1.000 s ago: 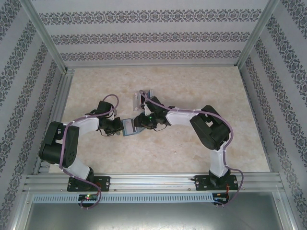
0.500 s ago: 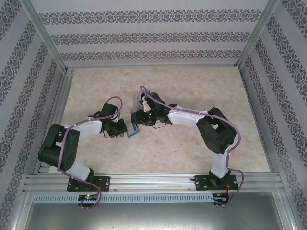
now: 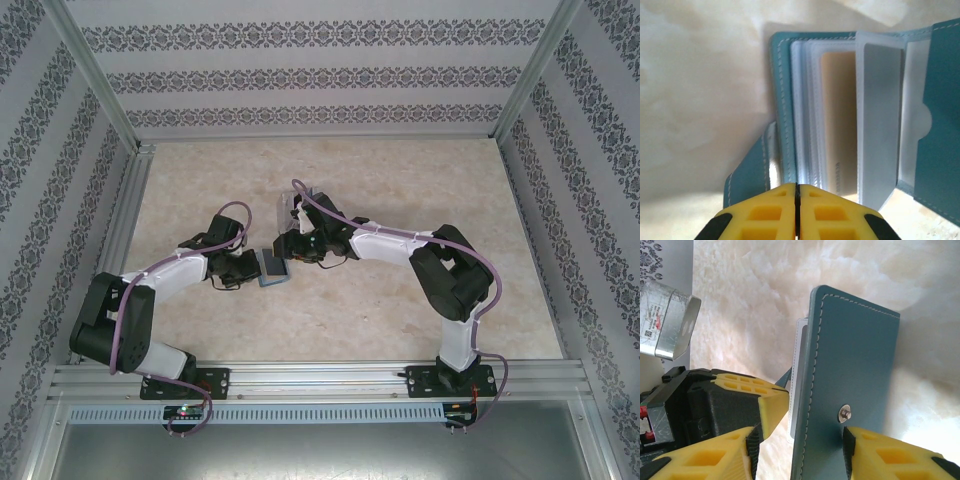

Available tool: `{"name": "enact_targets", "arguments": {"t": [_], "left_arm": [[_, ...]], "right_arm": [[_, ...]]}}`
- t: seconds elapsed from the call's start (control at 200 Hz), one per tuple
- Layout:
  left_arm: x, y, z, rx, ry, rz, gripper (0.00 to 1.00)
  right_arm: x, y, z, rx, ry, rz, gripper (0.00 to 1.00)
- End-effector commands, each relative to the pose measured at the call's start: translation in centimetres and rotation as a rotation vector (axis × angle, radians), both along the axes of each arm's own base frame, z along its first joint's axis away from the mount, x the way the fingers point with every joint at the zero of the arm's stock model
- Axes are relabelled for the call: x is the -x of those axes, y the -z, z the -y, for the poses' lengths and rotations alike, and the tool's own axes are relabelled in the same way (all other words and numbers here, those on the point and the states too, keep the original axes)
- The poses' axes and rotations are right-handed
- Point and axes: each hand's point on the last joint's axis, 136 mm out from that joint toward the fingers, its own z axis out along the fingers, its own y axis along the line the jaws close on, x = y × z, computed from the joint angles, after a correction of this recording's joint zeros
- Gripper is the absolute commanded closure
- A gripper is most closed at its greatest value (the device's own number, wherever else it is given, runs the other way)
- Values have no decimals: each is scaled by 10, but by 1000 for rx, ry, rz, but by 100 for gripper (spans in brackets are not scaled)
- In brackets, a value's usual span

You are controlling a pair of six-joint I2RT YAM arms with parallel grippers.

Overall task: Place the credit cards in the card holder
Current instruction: Close the card holder at the center of the table.

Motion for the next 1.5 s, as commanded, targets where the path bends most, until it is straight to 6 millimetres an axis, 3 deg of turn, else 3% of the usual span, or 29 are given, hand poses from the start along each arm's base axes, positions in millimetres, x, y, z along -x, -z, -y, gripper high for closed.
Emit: {"name": "enact_targets", "arguments": {"t": [0.0, 0.24, 0.425, 0.55, 0.63, 0.739, 0.929, 1.054, 1.134, 1.229, 1.324, 1.494], "left_arm": [[-3, -24, -10, -44, 2, 37, 90], [-8, -69, -30, -31, -70, 132, 85], [-12, -82, -40, 16, -121, 155, 83], [-18, -89, -41, 84, -142, 164, 81], [-23, -96, -40, 106, -140, 174, 79], [-34, -108, -37, 127, -119, 196, 78], [-68, -133, -21, 204, -67, 259, 73], [-88, -150, -8, 265, -20, 285, 73], [-95, -158, -3, 272, 2, 306, 74], [-100, -164, 1, 269, 10, 320, 74], [-100, -163, 6, 275, 23, 313, 74], [-96, -154, 12, 265, 50, 281, 74]], "right_arm": [[5, -9, 0, -17, -15, 13, 50], [9, -19, -14, -41, -47, 19, 48], [19, -16, -30, -58, -96, -10, 46], [24, -3, -36, -37, -126, -36, 45], [24, -2, -34, -38, -123, -40, 45], [20, -15, -26, -48, -112, -16, 44], [14, -42, -5, -75, -79, 29, 42], [9, -46, 13, -77, -34, 44, 43], [4, -38, 25, -64, 4, 43, 46], [-4, -24, 28, -52, 30, 12, 62], [-7, -13, 11, -56, 15, 2, 83], [-2, 17, -25, -2, -75, -42, 86]]}}
